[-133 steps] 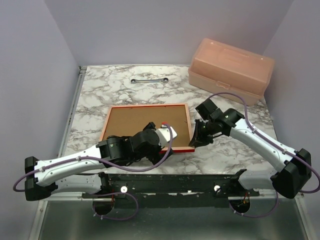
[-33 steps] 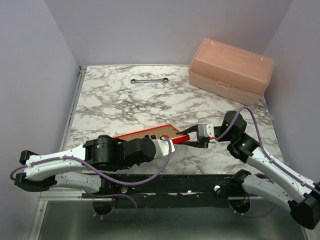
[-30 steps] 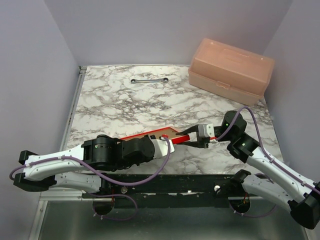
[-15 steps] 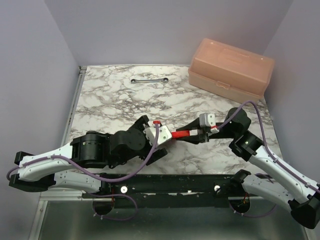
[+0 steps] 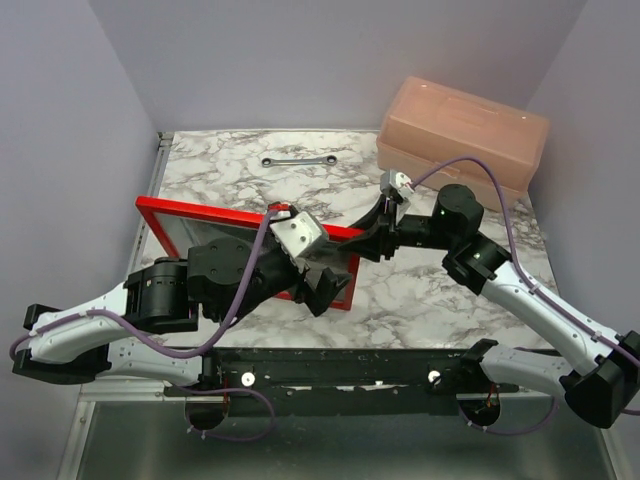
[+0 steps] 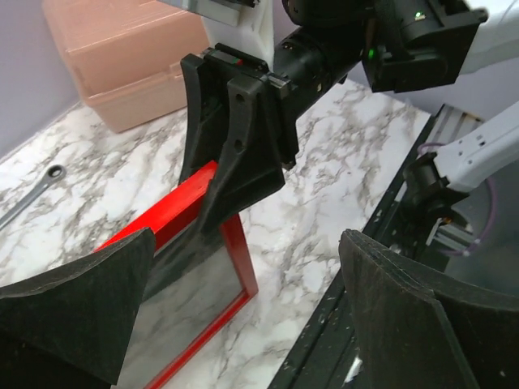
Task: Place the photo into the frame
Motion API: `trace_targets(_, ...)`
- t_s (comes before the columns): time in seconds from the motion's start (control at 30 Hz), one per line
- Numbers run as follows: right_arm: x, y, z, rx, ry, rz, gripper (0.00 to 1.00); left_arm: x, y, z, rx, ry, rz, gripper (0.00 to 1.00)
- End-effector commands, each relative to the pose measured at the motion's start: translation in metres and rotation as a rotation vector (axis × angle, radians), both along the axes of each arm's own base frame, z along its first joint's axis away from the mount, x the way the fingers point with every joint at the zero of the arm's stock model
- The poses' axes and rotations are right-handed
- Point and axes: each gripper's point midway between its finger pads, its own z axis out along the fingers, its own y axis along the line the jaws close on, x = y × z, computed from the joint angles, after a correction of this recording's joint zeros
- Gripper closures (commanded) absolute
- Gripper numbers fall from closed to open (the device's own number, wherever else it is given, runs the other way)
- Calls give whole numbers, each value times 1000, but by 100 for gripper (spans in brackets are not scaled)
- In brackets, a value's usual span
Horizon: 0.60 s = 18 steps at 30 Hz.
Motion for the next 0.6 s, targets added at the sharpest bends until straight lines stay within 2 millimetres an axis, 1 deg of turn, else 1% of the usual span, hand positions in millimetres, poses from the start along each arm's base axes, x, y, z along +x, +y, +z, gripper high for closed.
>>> trace_targets(0.0, -1, -5, -37, -75, 328, -78, 99, -5, -4, 9, -151, 104, -2, 1)
trace_targets(0.07, 7, -11, -41, -68, 364, -139, 99, -1, -1, 3, -178, 149, 20, 1)
trace_targets(0.13, 16, -19, -47, -61, 408, -212, 99, 2, -2, -9, -194, 211, 33, 2)
trace_targets(0.23, 30, -33, -64, -56, 498, -316, 99, 8, -4, -30, -224, 340, 36, 4)
trace_targets(0.43, 53, -72, -109, -44, 693, -514, 99, 27, -7, -88, -217, 560, 119, 5)
trace_targets(0.5, 57, -85, -126, -41, 746, -581, 99, 34, -4, -113, -189, 635, 187, 5)
trace_targets(0.57, 56, -95, -145, -46, 789, -635, 99, 41, 1, -139, -162, 713, 262, 5)
